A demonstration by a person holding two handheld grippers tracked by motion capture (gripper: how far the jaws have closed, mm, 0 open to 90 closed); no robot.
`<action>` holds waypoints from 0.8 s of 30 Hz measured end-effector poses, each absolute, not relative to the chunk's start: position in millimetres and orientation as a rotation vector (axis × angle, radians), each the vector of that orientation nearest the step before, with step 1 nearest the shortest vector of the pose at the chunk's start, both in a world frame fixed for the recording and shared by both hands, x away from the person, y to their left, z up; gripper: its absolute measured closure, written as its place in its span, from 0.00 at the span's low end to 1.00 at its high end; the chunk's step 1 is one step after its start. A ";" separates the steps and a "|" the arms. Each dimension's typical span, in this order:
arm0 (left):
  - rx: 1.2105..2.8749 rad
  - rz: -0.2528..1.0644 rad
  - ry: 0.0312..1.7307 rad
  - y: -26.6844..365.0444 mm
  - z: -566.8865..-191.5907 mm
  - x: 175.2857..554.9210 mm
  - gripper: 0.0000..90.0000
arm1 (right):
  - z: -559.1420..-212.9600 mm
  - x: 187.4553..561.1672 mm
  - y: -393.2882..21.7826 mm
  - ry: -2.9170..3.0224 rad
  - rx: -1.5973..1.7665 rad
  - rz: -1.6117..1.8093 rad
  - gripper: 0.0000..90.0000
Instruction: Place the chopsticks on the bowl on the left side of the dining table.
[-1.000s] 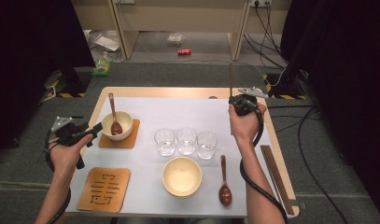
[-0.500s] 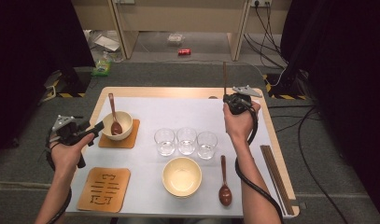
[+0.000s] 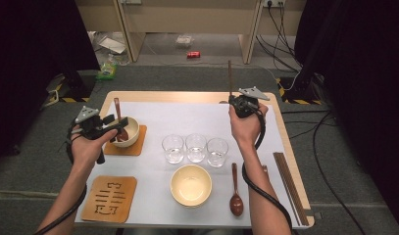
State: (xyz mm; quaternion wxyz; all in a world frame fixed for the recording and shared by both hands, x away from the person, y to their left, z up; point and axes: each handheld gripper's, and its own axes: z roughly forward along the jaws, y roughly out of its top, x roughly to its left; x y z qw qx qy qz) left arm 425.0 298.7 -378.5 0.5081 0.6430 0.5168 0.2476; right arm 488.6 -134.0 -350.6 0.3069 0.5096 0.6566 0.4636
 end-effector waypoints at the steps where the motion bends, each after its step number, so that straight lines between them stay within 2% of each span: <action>1: 1.553 0.594 1.237 294.7 -376.3 428.3 0.42 | -350.1 488.6 -132.8 1.736 1.344 1.228 0.95; 24: 1.594 0.577 1.084 210.9 -352.0 482.1 0.44 | -348.3 493.7 -117.9 1.723 1.288 1.293 0.95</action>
